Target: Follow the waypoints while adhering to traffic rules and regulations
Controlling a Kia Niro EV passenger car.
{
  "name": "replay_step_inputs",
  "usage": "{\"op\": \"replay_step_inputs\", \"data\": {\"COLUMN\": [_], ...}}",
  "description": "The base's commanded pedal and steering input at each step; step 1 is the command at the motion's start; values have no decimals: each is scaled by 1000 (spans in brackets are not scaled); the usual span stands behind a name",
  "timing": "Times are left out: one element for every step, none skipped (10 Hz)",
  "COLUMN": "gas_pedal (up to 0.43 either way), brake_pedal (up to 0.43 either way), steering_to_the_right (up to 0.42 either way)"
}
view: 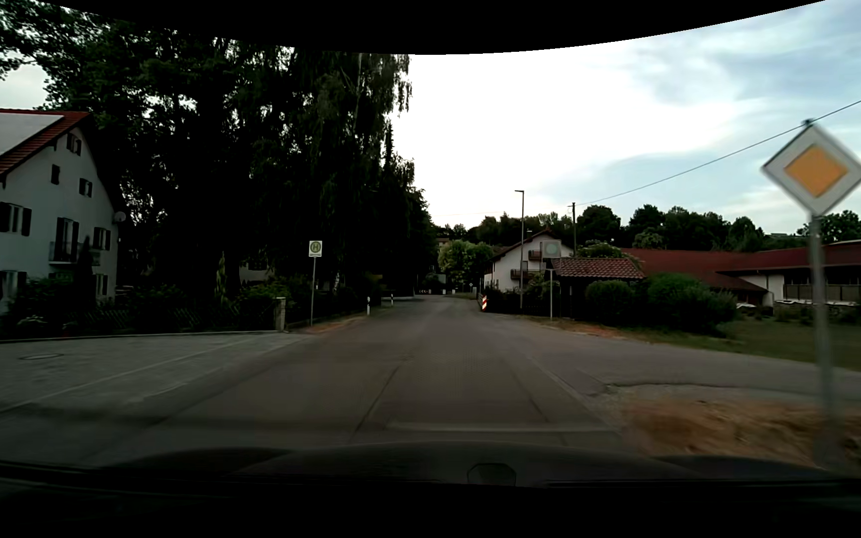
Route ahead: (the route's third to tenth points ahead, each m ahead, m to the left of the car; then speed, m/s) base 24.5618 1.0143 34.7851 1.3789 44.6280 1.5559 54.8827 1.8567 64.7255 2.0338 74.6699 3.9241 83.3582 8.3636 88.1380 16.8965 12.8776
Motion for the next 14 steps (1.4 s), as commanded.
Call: {"op": "replay_step_inputs", "data": {"gas_pedal": [47, 39, 28, 0, 0, 0, 0, 0, 0, 0, 0, 0, 0, 0], "brake_pedal": [6, 6, 6, 6, 6, 6, 6, 6, 6, 6, 12, 18, 24, 30], "steering_to_the_right": [2, 1, -1, -5, -8, -9, -9, -8, -7, -6, -5, -4, -3, 0]}}
